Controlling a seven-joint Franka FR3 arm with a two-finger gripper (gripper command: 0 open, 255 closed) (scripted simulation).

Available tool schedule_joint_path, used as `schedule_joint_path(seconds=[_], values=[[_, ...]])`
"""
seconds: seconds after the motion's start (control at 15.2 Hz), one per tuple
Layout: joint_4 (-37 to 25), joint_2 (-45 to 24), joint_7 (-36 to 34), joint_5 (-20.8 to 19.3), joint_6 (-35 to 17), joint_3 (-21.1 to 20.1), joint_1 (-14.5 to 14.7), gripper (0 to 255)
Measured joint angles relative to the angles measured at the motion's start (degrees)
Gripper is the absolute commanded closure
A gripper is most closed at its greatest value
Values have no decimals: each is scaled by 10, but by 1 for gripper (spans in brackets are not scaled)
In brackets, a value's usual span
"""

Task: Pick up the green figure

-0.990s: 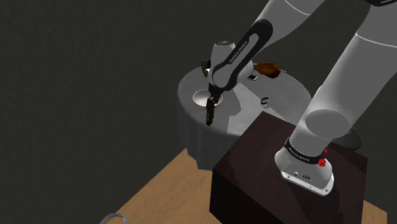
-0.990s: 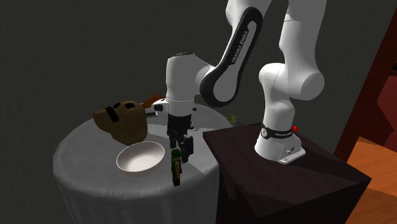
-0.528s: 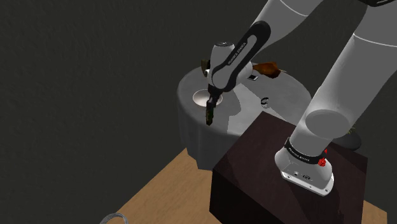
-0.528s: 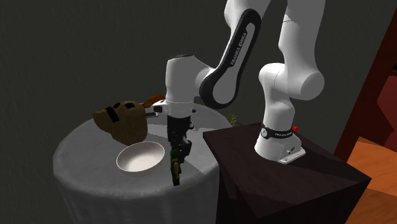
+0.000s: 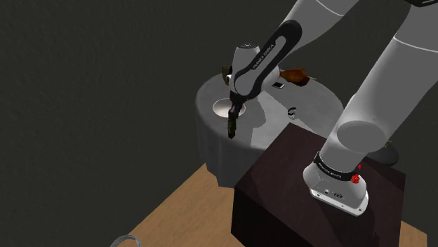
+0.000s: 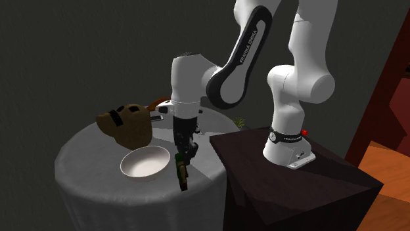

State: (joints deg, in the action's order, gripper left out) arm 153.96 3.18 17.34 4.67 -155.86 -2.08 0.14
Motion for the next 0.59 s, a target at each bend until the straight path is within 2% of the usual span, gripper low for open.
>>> schedule_joint_path(seconds=[0.59], values=[[-9,75,-6,-6,86,0,-2,255]])
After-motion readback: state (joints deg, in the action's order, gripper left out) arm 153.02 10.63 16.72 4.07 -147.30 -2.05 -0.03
